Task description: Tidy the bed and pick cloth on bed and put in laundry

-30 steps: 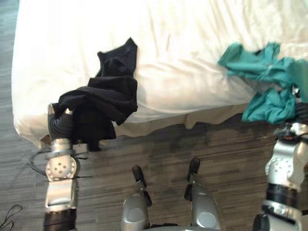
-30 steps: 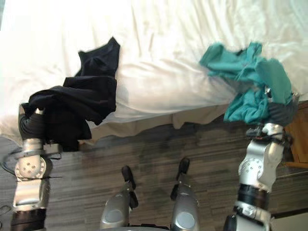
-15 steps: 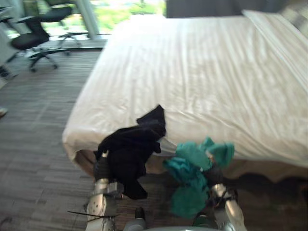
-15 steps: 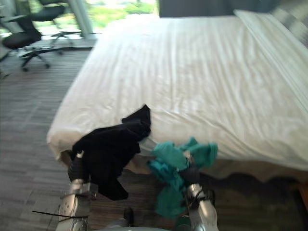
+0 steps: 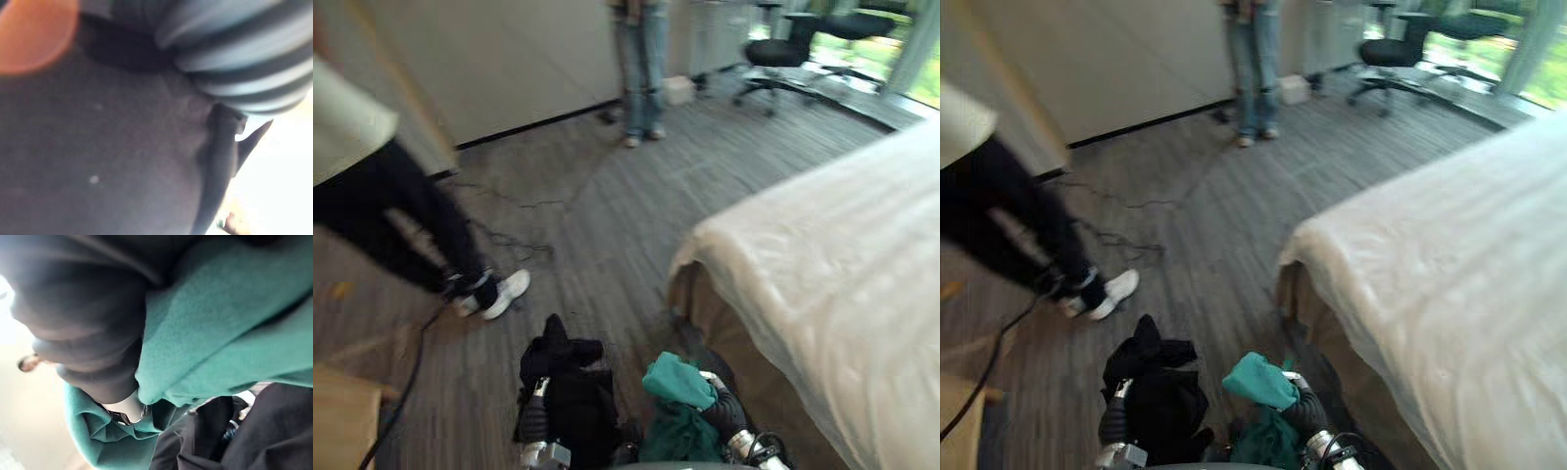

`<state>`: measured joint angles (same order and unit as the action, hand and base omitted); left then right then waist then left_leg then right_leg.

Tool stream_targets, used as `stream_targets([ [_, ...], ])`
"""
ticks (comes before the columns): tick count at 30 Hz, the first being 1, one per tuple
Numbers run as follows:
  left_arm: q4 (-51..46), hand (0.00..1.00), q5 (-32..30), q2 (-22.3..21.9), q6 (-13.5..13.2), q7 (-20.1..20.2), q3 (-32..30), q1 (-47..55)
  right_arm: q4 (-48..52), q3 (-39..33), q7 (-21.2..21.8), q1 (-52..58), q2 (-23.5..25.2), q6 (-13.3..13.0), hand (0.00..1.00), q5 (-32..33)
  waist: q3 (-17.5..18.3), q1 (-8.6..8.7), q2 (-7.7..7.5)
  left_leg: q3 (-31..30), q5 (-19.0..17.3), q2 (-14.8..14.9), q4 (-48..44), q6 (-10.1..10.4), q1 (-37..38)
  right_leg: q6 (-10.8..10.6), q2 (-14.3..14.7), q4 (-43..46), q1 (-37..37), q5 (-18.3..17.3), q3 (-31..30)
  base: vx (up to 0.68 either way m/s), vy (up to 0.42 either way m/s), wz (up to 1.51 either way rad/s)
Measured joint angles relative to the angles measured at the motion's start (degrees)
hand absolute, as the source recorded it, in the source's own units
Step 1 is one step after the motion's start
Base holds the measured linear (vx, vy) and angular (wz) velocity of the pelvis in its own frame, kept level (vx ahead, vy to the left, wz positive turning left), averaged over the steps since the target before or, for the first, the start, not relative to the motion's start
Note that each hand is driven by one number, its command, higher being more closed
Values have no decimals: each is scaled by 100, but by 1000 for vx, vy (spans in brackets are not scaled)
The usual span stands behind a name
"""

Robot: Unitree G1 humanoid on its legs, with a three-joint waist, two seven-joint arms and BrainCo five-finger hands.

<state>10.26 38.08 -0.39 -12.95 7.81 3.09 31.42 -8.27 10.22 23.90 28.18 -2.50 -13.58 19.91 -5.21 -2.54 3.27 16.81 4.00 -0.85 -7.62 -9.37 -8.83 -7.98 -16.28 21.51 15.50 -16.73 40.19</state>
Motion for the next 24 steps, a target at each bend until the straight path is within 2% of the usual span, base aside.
stream_targets([
  [2,181,100,13,138,92,20,12,-117,-45,-18,-129,-166,46,43,100,-2,-189,22,-184,-231,-1,-248,19,75,14,55,-46,-325,-52,114,171,74,53,109],
  [3,369,100,14,126,173,35,75,-219,-157,-101,-174,-225,4,108,100,5,-232,-16,-204,-407,-36,-318,146,156,61,144,-88,-67,-106,240,168,64,96,79],
  [4,464,100,21,132,196,83,114,-256,-231,-132,-175,-253,-38,157,100,26,-257,-10,-186,-538,-22,-345,319,197,158,302,-166,252,-176,340,170,54,107,67],
  [5,560,100,16,156,202,142,209,-274,-288,-121,-174,-248,-95,167,100,26,-304,-1,-178,-641,17,-364,553,251,346,605,-303,805,-304,534,100,53,98,67],
  [6,643,100,6,226,195,203,358,-347,-410,-103,-167,-255,-121,151,100,29,-339,51,-120,-883,64,-379,762,320,526,867,-376,1472,-578,620,-294,51,94,66],
  [7,724,100,-3,273,191,224,411,-409,-499,-101,-174,-259,-107,151,100,34,-371,63,-103,-990,89,-380,820,356,543,725,-278,1614,-734,418,-575,59,56,79],
  [8,888,100,-9,400,190,232,479,-562,-603,-83,-184,-280,-89,138,100,63,-387,127,-184,-1243,124,-381,880,397,556,555,-55,1604,-953,107,-965,44,22,87],
  [9,1040,100,-21,515,189,231,569,-721,-686,-28,-196,-308,-92,137,100,109,-439,183,-193,-1425,128,-381,900,404,558,452,150,1436,-1038,-48,-1171,37,6,72],
  [10,1505,100,-46,745,770,219,795,-1020,-1352,-67,-393,-781,-23,-111,100,538,-504,470,-462,-1501,245,-532,1345,494,1045,380,826,-1174,-703,451,-2034,19,0,36],
  [16,1542,100,-80,743,754,219,818,-1016,-1512,-75,-405,-891,-19,-118,100,539,-502,461,-461,-1494,226,-528,1345,521,1060,381,837,-1217,-672,451,-2036,0,0,-1],
  [20,1907,100,-497,739,507,216,911,-1034,-2141,-181,-677,-1317,-26,-65,100,540,-466,363,-422,-1317,28,-509,1185,508,1074,405,877,-1353,-585,463,-2136,-1,-20,-16],
  [21,1945,100,-620,747,356,215,955,-1089,-2287,-283,-762,-1436,-40,-8,100,543,-462,307,-398,-1185,-359,-467,423,588,683,406,888,-1346,-631,461,-2165,1,-24,-29],
  [22,2043,100,-693,731,177,207,968,-1157,-2407,-344,-834,-1599,-115,60,100,543,-509,197,-265,-1085,-855,-306,-479,706,248,425,972,-1299,-674,451,-2259,10,-17,-32],
  [23,2130,100,-737,722,98,205,967,-1180,-2463,-357,-892,-1691,-168,97,100,544,-556,152,-189,-1038,-1037,-198,-875,720,115,454,1029,-1272,-664,432,-2313,27,-6,-31],
  [24,2246,100,-744,661,-33,205,959,-1190,-2582,-365,-946,-1861,-272,174,100,547,-630,140,-83,-984,-1257,-24,-1570,845,-113,497,1111,-1253,-587,372,-2342,57,10,-5],
])
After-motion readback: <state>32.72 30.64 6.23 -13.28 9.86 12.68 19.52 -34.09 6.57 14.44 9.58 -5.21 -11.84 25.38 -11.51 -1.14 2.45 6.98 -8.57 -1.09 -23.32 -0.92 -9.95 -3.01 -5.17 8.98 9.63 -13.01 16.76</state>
